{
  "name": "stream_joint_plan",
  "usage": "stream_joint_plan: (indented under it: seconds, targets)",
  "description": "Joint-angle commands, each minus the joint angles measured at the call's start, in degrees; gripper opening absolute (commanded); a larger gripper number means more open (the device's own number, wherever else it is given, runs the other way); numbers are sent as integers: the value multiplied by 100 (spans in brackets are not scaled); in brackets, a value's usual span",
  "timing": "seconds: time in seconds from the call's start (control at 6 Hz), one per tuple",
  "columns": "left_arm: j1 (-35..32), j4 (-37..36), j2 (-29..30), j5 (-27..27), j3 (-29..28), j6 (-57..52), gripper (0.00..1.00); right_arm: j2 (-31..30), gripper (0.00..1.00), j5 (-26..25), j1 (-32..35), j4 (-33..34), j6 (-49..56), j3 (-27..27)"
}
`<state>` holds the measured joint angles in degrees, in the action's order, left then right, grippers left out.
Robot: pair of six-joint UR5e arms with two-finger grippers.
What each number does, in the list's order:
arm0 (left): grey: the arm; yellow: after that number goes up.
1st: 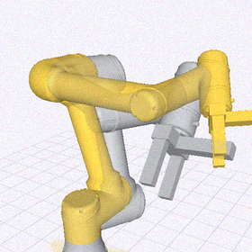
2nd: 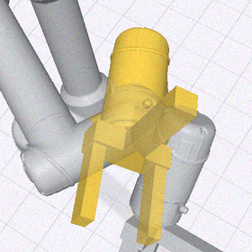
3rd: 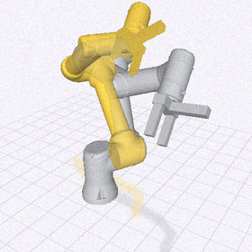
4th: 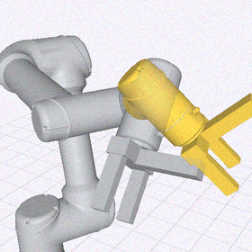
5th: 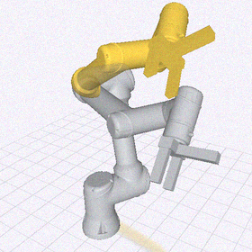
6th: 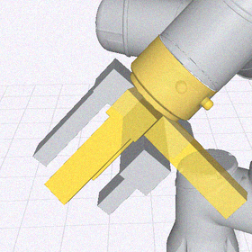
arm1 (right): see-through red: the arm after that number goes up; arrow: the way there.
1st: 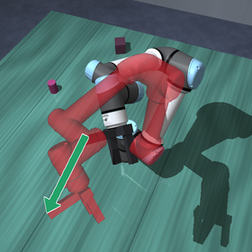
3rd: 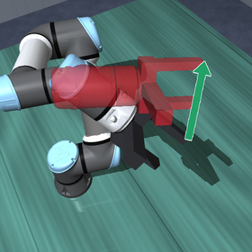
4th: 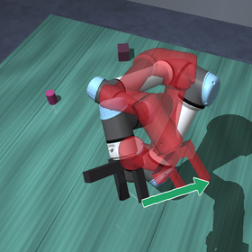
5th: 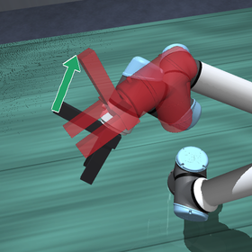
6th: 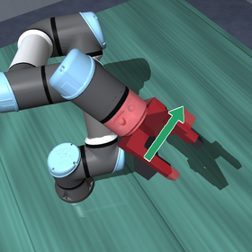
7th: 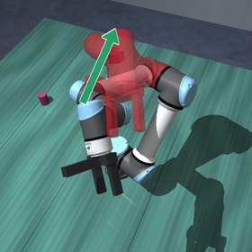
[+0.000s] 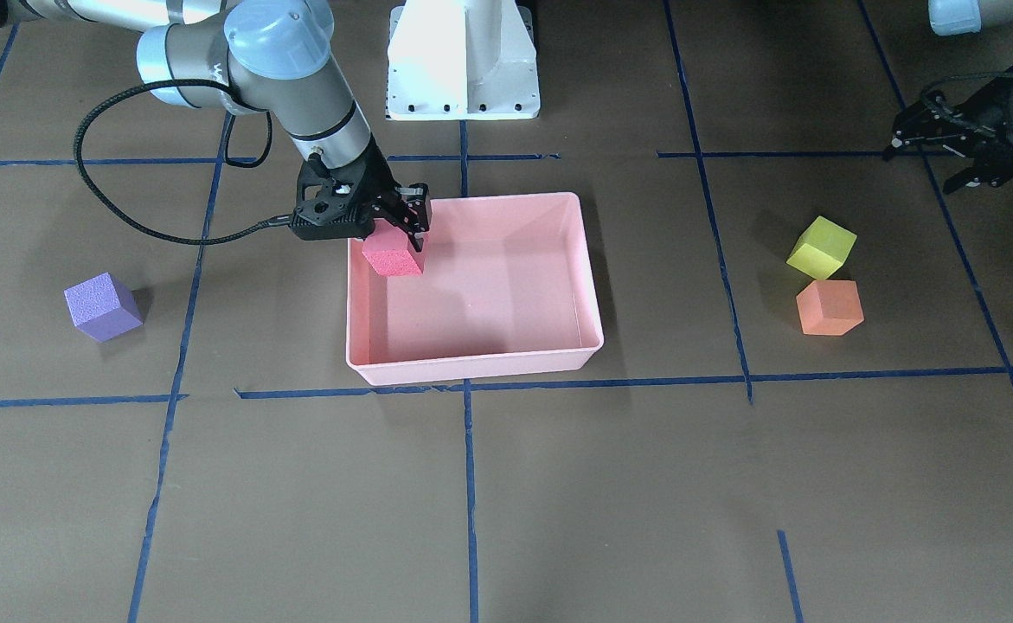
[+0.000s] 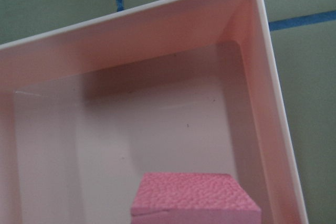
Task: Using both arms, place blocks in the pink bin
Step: 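Carry the red-pink cube into the pink bin and release it with the right gripper, then grasp the yellow cube with the left gripper while the right gripper withdraws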
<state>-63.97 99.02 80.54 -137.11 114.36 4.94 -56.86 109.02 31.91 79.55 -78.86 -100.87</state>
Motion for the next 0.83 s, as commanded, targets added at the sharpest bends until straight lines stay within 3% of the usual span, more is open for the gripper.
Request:
stream_joint_plan:
  seconds: [0.0, 0.17, 0.33, 0.5, 0.67]
  targets:
    - [1048, 730, 49, 875, -220, 889, 100, 131, 100, -135, -80, 148, -172, 130]
    - [1288, 1002, 276, 1018, -587, 1129, 100, 61, 100, -92, -71, 436, -174, -245]
    - [1316, 1266, 539, 1020, -965, 1384, 100, -122, 100, 5, -45, 1118, -165, -1040]
    - [1360, 1303, 568, 1037, -1012, 1387, 100, -193, 100, 214, 155, 1411, -156, -1483]
    - [1404, 1304, 594, 1281, -1021, 1369, 100, -342, 100, 495, 453, 1414, -139, -1592]
